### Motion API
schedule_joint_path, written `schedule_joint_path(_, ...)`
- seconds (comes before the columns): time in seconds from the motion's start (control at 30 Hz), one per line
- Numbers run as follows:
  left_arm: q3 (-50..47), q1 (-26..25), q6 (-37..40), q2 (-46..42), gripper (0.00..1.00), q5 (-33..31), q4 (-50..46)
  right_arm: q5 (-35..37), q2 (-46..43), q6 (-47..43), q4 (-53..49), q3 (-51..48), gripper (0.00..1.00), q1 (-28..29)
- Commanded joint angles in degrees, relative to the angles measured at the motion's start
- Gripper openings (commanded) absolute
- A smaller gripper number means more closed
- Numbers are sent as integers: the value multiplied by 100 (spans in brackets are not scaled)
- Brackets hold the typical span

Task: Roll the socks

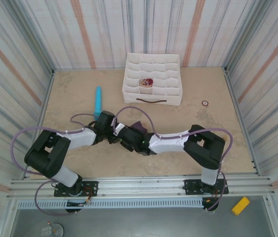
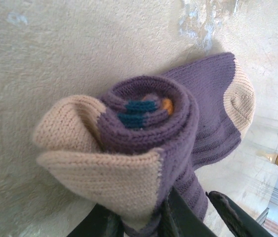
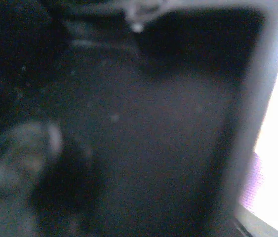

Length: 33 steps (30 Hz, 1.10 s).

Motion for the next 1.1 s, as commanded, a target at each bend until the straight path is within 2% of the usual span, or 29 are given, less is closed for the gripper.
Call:
schedule_joint_path(0.0, -150, 94, -6, 130, 8, 135, -488, -262, -269, 24, 19, -514, 63, -81)
schedule_joint_path(0.2, -158, 121, -125, 262, 7, 442, -324, -853, -561, 66, 83, -615, 65, -264)
schedule_joint_path(0.5, -156, 121, -112, 131, 7, 400, -442, -833, -337, 58, 59, -459, 64, -325)
schedule_joint_path(0.57, -183, 121, -138, 136, 7, 408, -407, -802, -253, 125, 50, -422, 59, -352)
schedule_joint_path(0.7, -211, 121, -140, 133, 9, 445, -371, -874, -125, 282, 31, -432, 45, -451)
schedule_joint_path(0.8, -259, 121, -135, 84, 11, 413, -363, -1001, -80, 385, 15, -483, 27, -534)
schedule_joint_path(0.87, -290, 121, -139, 57, 15, 405, -326, -1093, -80, 452, 6, -531, 13, -611)
schedule_joint_path(0.93, -308, 121, -135, 48, 23, 420, -285, -1209, -80, 512, -3, -602, 1, -703)
schedule_joint_path(0.97, -321, 131, -139, 44, 28, 442, -247, -1268, -79, 539, -11, -628, 0, -744)
schedule_joint_path(1.07, -357, 144, -155, 2, 53, 539, -71, -1535, -87, 650, -38, -748, 0, -894)
